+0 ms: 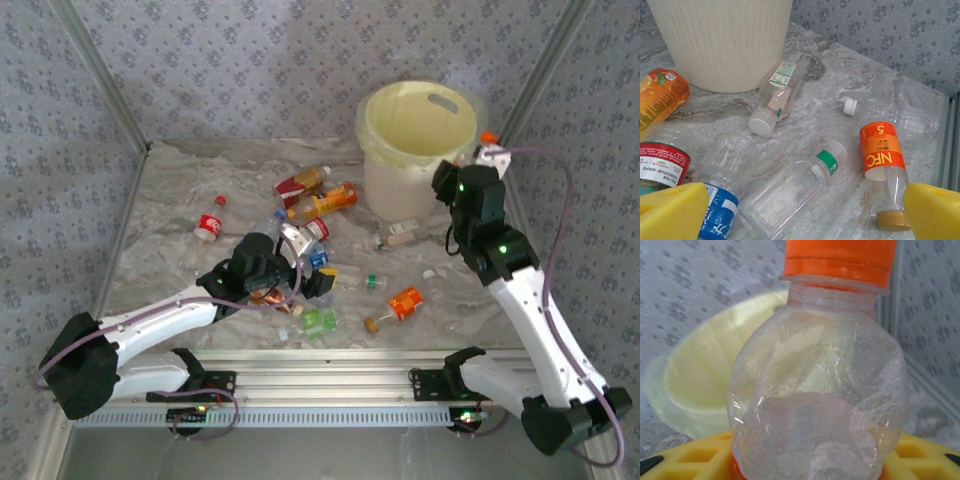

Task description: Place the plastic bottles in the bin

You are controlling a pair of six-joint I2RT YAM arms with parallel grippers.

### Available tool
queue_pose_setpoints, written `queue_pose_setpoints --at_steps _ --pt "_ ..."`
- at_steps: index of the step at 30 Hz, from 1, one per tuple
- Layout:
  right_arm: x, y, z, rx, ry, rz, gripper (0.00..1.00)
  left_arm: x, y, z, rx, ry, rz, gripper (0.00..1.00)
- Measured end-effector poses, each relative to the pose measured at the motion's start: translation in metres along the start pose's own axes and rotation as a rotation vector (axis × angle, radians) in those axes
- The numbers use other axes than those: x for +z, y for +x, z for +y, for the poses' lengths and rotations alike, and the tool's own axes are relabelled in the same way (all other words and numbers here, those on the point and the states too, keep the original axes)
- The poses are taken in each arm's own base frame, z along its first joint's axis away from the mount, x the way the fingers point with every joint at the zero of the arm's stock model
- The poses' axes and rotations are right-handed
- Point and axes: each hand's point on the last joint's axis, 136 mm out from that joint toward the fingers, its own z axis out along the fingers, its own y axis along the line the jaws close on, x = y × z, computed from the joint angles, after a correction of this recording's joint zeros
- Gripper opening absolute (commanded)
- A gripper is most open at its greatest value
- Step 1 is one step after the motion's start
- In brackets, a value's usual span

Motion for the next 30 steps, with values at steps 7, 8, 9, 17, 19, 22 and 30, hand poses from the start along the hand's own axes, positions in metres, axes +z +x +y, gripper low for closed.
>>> queue_pose_setpoints --at_steps 7,8,9,17,19,22,30 --pt "0.036 -0.053 0.061 -0.106 -0.105 -0.041 0.56 -0.003 -0.006 0.000 0.007 -0.009 -0.019 1.00" --pt "0.045 -0.057 0.070 -0.124 -0.118 -0.038 0.56 -0.004 -0.007 0.000 0.010 -0.010 -0.024 1.00" --pt "0.054 -0.059 0.077 -0.138 -0.131 -0.032 0.57 -0.005 -0.008 0.000 0.014 -0.012 -0.028 1.00" --pt "0.126 -0.044 0.102 -0.219 -0.185 0.108 0.59 -0.009 -0.014 0.000 0.029 -0.017 -0.046 1.00" --pt "0.142 -0.033 0.099 -0.217 -0.193 0.157 0.59 -0.009 -0.014 0.000 0.030 -0.017 -0.045 1.00" --pt "0.161 -0.017 0.088 -0.202 -0.194 0.236 0.58 -0.009 -0.013 0.000 0.036 -0.017 -0.043 1.00" --pt "0.203 0.017 0.070 -0.151 -0.189 0.405 0.59 -0.006 -0.005 0.001 0.033 -0.018 -0.014 1.00"
